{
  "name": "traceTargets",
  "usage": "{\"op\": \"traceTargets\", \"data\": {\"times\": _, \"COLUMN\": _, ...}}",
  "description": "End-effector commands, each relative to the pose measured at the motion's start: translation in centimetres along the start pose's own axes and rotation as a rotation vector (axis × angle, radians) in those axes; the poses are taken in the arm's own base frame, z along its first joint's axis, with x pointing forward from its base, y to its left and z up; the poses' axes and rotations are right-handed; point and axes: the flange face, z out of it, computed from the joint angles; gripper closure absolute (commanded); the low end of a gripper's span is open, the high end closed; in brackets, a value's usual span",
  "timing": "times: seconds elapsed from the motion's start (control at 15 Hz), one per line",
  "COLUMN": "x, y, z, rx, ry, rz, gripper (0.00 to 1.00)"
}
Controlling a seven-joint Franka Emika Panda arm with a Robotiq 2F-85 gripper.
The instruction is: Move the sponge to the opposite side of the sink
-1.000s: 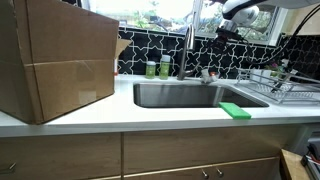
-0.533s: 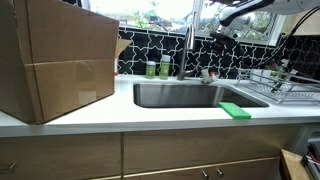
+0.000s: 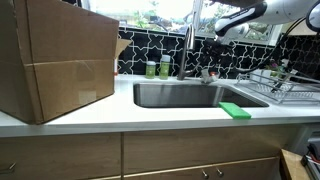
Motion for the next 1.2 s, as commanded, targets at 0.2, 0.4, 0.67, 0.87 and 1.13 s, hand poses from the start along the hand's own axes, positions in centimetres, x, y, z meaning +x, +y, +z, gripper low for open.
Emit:
{"op": "traceTargets", "data": {"times": 0.2, "x": 1.5, "y": 0.1, "z": 2.5, "rx": 0.013, "ry": -0.061, "rz": -0.048, "gripper": 0.00}}
{"op": "traceTargets", "data": {"times": 0.4, "x": 1.9, "y": 0.0, "z": 3.3, "rx": 0.014, "ry": -0.076, "rz": -0.067, "gripper": 0.00}}
{"op": "traceTargets", "data": {"times": 0.67, "x": 2.3, "y": -0.3, "z": 4.2, "rx": 0.009, "ry": -0.079, "rz": -0.057, "gripper": 0.10}}
{"op": "traceTargets", "data": {"times": 0.87, "x": 2.4, "y": -0.3, "z": 5.1, "rx": 0.000, "ry": -0.088, "rz": -0.058, "gripper": 0.26}}
{"op": "traceTargets", "data": {"times": 1.13, "x": 2.6, "y": -0.3, "z": 6.0, "rx": -0.013, "ry": -0.093, "rz": -0.049, "gripper": 0.25}}
